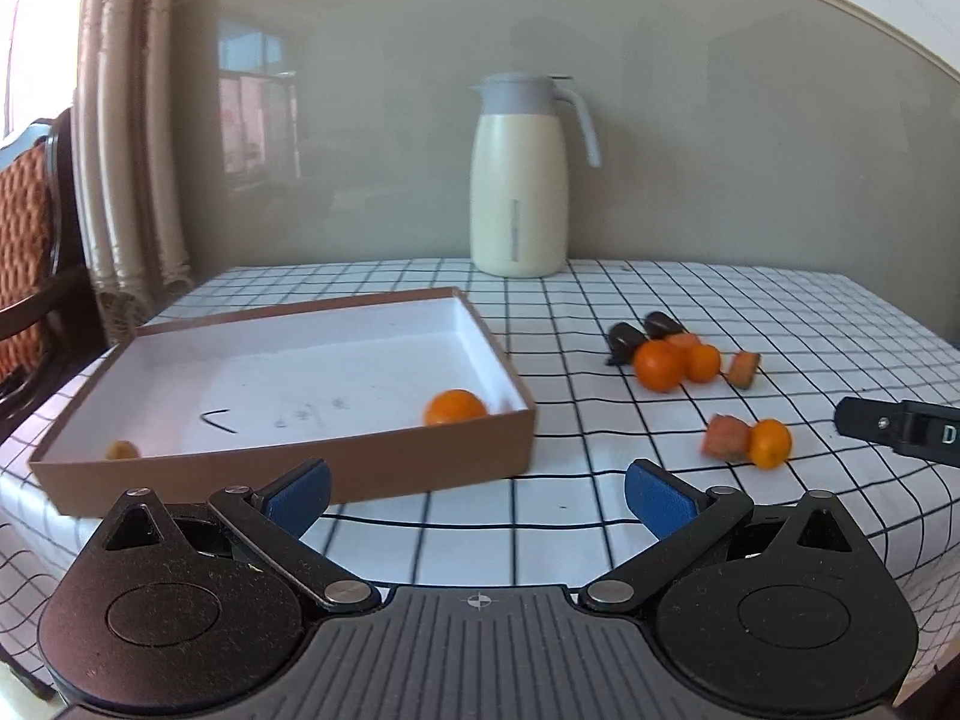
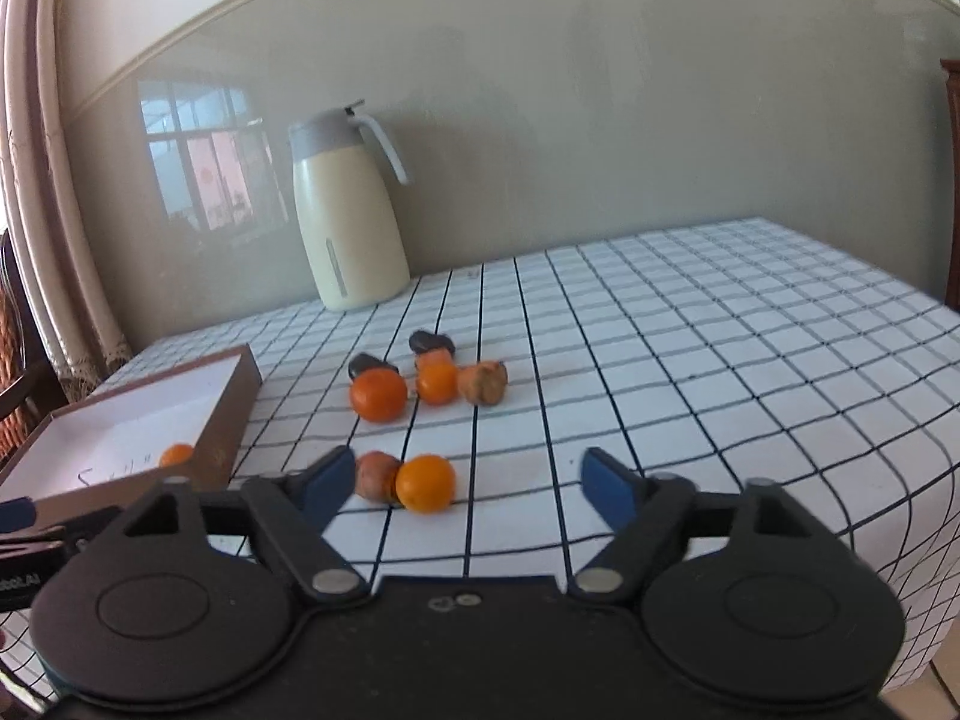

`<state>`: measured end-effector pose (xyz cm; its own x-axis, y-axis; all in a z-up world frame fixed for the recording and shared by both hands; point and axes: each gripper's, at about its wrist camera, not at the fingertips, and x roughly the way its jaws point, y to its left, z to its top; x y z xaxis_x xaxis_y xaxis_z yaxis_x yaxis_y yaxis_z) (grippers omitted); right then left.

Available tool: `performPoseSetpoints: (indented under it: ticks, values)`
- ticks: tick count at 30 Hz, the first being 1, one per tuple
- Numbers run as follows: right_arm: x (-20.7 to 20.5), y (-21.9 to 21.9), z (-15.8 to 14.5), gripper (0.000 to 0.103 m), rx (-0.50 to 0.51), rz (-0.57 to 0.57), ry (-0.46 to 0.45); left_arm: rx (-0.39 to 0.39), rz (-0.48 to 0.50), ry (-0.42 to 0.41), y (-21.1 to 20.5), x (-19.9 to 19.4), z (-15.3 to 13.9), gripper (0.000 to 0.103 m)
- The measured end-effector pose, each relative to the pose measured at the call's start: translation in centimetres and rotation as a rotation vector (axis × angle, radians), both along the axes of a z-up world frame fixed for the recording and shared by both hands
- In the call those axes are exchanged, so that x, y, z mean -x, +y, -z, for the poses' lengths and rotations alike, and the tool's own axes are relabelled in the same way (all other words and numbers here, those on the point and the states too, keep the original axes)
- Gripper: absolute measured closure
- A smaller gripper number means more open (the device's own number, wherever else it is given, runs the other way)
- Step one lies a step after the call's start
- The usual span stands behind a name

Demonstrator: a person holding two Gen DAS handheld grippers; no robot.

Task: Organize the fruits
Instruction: 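Lift both open tools from the box back toward the fruit cluster, then lower the left tool onto the reddish date while the right tool approaches an orange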

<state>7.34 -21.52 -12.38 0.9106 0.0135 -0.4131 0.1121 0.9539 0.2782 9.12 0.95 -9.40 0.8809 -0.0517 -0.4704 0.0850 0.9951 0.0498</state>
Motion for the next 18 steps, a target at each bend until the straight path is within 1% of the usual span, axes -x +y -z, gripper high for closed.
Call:
performPoseSetpoints:
  ticks: [2, 4, 5, 11, 18]
  values:
    - [-0.1, -0.1, 0.2, 0.039, 0.0, -0.004, 0.01, -0.004, 0.013, 0.003, -0.7, -0.3, 0.2, 0.0]
    - [-0.4, -0.1, 0.4, 0.049, 0.004, -0.01, 0.017, -0.006, 0.021, 0.003, -1.2, -0.4, 0.3, 0.0]
    - [-0.6, -0.2, 0.5, 0.05, 0.002, -0.016, 0.021, -0.008, 0.025, 0.003, -1.4, -0.4, 0.4, 0.0]
    - [-1.9, 0.4, 0.8, 0.052, 0.005, -0.044, 0.036, -0.01, 0.04, 0.018, -2.3, -0.8, 0.9, 0.0]
    - [-3.8, 1.1, 1.3, 0.052, 0.041, -0.046, 0.068, -0.012, 0.044, 0.019, -2.7, -1.3, 1.1, 0.0]
